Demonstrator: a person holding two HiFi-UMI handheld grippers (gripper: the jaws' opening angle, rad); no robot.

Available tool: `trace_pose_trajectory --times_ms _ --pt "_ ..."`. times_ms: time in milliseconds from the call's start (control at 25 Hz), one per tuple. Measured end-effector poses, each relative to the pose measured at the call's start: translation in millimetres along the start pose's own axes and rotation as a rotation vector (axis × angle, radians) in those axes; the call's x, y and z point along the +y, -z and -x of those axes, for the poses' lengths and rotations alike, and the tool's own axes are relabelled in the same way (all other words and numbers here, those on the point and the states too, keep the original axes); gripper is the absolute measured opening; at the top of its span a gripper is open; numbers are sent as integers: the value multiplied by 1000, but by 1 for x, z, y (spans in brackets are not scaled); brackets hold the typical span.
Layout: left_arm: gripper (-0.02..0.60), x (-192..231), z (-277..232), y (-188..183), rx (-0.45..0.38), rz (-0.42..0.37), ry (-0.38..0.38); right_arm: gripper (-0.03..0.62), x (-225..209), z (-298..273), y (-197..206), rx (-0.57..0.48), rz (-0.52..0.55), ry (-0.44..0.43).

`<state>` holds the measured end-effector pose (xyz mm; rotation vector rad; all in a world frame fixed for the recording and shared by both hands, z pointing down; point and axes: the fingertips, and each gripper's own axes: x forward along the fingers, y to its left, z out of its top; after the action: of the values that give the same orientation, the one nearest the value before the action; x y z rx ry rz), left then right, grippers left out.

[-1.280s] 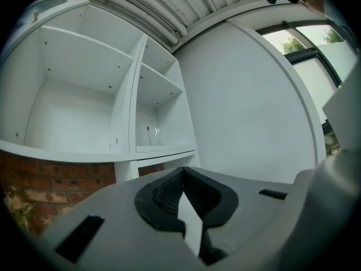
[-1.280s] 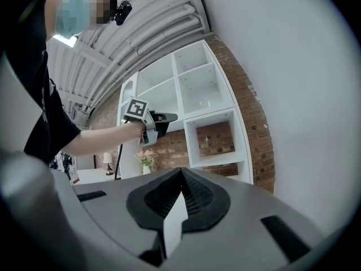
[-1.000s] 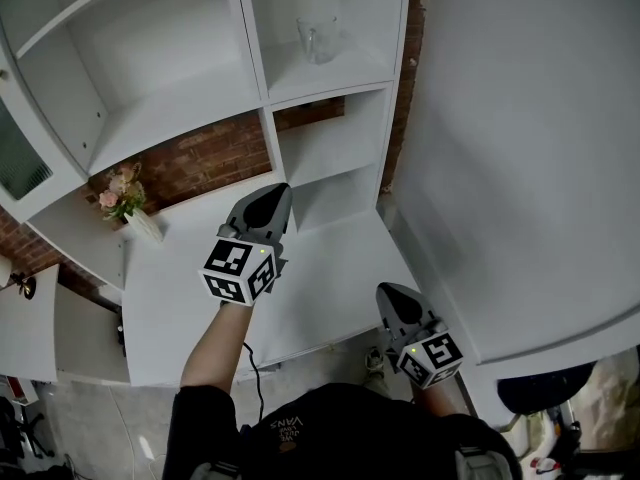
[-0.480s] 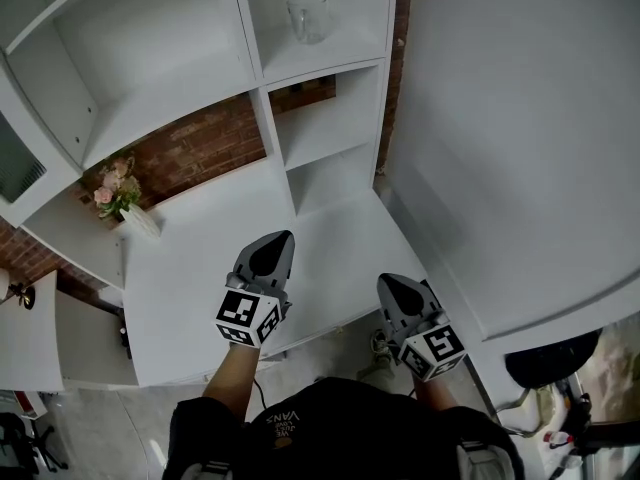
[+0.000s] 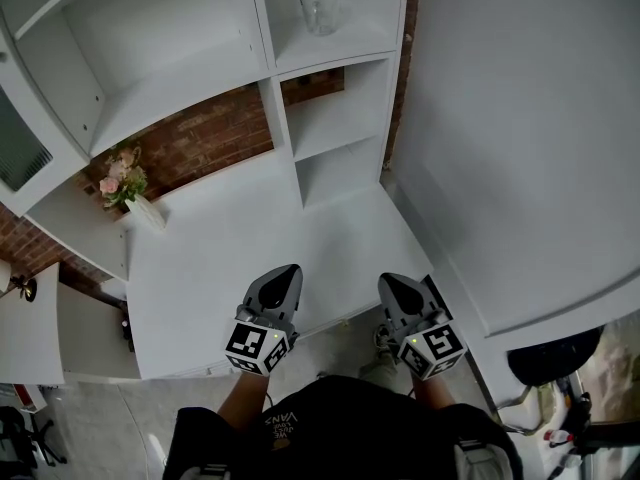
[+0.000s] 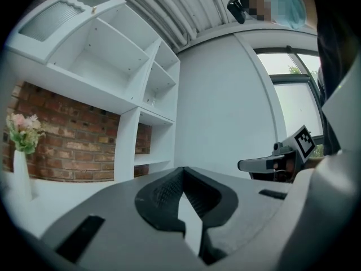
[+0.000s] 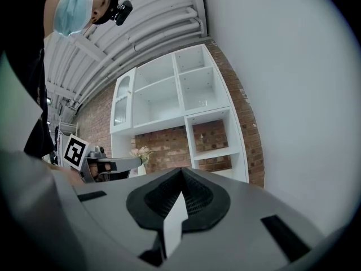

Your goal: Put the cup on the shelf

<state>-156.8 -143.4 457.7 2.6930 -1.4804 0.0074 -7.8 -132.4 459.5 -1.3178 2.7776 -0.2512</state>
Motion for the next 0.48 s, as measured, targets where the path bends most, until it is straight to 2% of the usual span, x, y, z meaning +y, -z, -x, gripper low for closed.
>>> trace_pose_trajectory --times_ms 480 --pt "6 -12 29 21 28 45 -21 -2 6 2 22 46 -8 -3"
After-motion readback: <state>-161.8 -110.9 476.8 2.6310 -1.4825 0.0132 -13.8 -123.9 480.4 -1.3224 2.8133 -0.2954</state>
